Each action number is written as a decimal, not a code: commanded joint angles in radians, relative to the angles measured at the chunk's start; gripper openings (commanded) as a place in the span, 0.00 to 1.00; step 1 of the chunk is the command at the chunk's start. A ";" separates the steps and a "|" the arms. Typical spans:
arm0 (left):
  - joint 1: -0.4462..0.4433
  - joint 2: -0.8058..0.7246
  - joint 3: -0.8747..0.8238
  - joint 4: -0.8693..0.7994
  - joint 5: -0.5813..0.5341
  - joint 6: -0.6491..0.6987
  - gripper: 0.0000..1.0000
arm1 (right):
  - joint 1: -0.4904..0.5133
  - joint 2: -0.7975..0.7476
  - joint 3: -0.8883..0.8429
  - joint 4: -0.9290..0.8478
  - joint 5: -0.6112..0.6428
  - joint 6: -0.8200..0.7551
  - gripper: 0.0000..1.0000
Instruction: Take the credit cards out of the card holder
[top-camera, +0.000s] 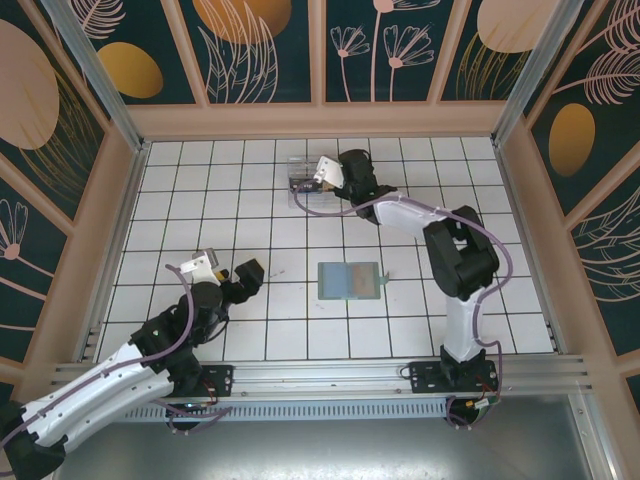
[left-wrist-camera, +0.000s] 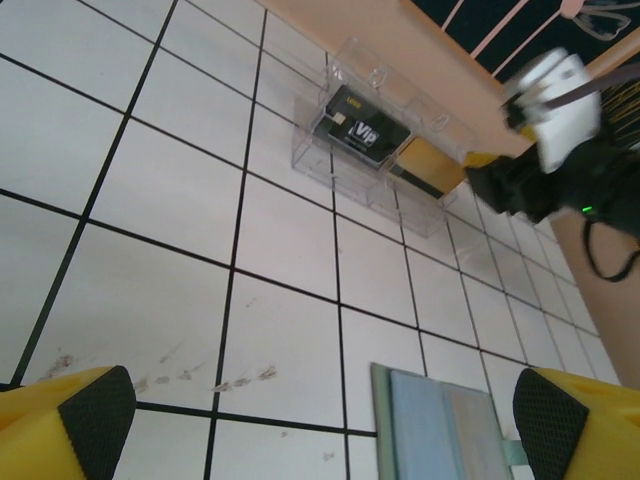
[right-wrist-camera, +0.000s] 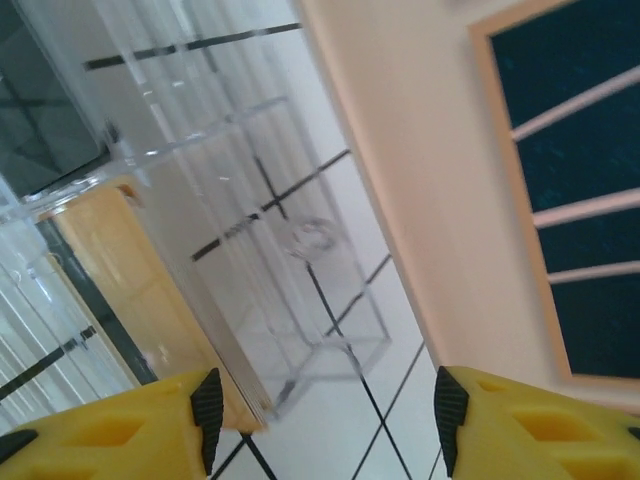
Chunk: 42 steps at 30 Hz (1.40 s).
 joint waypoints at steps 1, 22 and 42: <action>-0.004 0.026 0.034 0.016 0.021 0.038 0.98 | 0.007 -0.147 -0.071 0.077 0.047 0.197 0.70; -0.003 0.437 0.123 0.301 0.306 0.140 0.98 | -0.214 -0.820 -0.459 -0.146 -0.325 1.360 0.99; -0.003 0.886 0.164 0.553 0.565 0.026 0.97 | 0.172 -0.946 -0.888 -0.276 -0.408 1.697 0.99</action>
